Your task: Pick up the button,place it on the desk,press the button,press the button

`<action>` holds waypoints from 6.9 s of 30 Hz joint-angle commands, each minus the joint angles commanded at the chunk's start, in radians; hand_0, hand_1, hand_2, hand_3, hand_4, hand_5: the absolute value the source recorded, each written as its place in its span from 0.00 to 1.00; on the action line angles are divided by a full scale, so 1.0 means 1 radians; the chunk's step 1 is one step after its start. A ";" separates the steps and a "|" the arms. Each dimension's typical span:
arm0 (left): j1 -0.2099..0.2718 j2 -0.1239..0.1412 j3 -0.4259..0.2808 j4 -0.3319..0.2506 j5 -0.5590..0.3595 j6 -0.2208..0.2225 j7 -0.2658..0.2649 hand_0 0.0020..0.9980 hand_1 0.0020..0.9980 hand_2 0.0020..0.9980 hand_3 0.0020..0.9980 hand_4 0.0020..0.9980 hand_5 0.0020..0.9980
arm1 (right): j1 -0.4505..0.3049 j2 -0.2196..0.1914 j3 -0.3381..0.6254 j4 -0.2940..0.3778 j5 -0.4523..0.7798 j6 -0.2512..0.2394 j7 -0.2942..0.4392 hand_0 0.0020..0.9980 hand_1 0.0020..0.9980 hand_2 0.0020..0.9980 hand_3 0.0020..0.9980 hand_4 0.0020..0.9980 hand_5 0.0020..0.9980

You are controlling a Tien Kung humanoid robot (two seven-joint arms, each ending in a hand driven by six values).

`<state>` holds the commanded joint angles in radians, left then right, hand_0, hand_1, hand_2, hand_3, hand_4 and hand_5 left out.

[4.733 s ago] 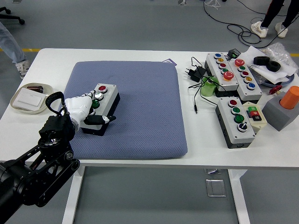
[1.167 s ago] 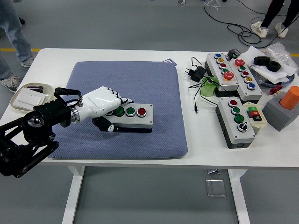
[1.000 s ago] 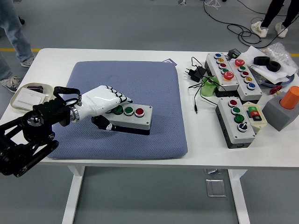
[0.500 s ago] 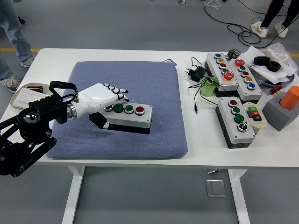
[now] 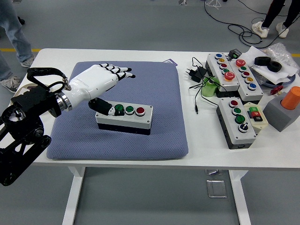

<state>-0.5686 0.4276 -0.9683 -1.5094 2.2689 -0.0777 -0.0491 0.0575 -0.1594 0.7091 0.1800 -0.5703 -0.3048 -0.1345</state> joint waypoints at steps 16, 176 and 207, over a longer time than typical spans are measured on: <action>0.018 0.005 0.036 -0.118 0.000 -0.274 0.125 0.15 0.12 0.12 0.87 0.67 0.00 | -0.011 0.000 0.000 0.000 0.001 -0.001 -0.001 0.63 0.47 0.53 0.58 0.26 0.01; 0.143 -0.063 -0.215 0.228 -1.519 0.232 0.077 0.78 0.87 0.95 0.91 0.70 1.00 | -0.013 0.003 0.010 0.000 -0.005 -0.003 -0.004 0.63 0.47 0.53 0.58 0.27 0.01; 0.169 -0.057 -0.242 0.234 -1.534 0.208 0.066 0.78 0.87 0.94 0.91 0.69 1.00 | -0.004 0.000 0.010 0.000 -0.008 -0.002 -0.002 0.63 0.48 0.53 0.58 0.27 0.01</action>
<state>-0.3999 0.3704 -1.2098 -1.2758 0.7345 0.1302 0.0170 0.0531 -0.1595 0.7191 0.1800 -0.5781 -0.3071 -0.1369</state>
